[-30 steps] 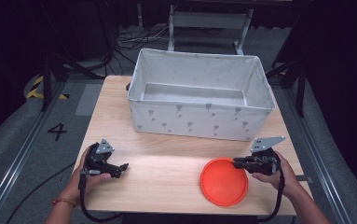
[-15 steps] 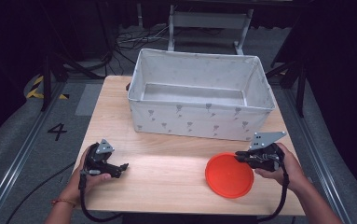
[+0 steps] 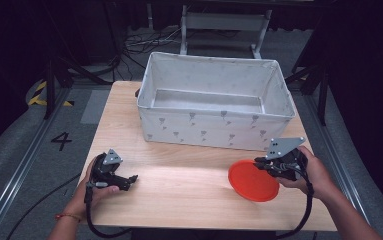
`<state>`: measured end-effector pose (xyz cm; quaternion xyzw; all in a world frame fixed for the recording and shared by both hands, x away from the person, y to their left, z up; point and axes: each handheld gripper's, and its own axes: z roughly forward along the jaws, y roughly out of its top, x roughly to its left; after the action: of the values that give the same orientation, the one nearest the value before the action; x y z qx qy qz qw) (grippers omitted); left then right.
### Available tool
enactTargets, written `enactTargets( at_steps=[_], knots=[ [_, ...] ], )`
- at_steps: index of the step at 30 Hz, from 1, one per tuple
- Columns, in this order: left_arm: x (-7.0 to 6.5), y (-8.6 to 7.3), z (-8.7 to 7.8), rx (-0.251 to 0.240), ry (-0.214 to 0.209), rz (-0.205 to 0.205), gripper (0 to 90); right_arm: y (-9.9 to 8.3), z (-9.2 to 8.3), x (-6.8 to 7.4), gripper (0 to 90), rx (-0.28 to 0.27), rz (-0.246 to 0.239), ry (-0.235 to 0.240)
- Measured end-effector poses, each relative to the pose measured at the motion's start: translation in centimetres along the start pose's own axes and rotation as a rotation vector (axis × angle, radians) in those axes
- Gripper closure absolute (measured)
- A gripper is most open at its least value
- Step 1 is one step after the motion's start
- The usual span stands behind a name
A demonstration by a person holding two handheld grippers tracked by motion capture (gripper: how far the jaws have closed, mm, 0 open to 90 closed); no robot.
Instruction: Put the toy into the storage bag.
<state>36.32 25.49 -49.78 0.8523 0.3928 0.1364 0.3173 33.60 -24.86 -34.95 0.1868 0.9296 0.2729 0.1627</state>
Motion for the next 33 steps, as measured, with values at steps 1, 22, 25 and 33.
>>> enactTargets(
  at_steps=[1, 22, 25, 33],
  knots=[
    [0.0, 0.0, 0.0, 0.000, -0.001, -0.002, 0.5, 0.2, -0.2, 0.1, 82.3, -0.003, 0.000, -0.003],
    [0.0, 0.0, 0.0, 0.000, 0.001, 0.000, 0.5, 3.2, -8.7, -2.8, 82.4, -0.102, -0.055, -0.030],
    [0.0, 0.0, 0.0, 0.002, -0.001, -0.004, 0.5, 4.4, -10.3, -3.6, 82.4, -0.109, -0.071, -0.032],
    [0.0, 0.0, 0.0, 0.003, -0.001, -0.001, 0.5, 6.7, -12.0, -5.3, 82.4, -0.116, -0.095, -0.051]
  ],
)
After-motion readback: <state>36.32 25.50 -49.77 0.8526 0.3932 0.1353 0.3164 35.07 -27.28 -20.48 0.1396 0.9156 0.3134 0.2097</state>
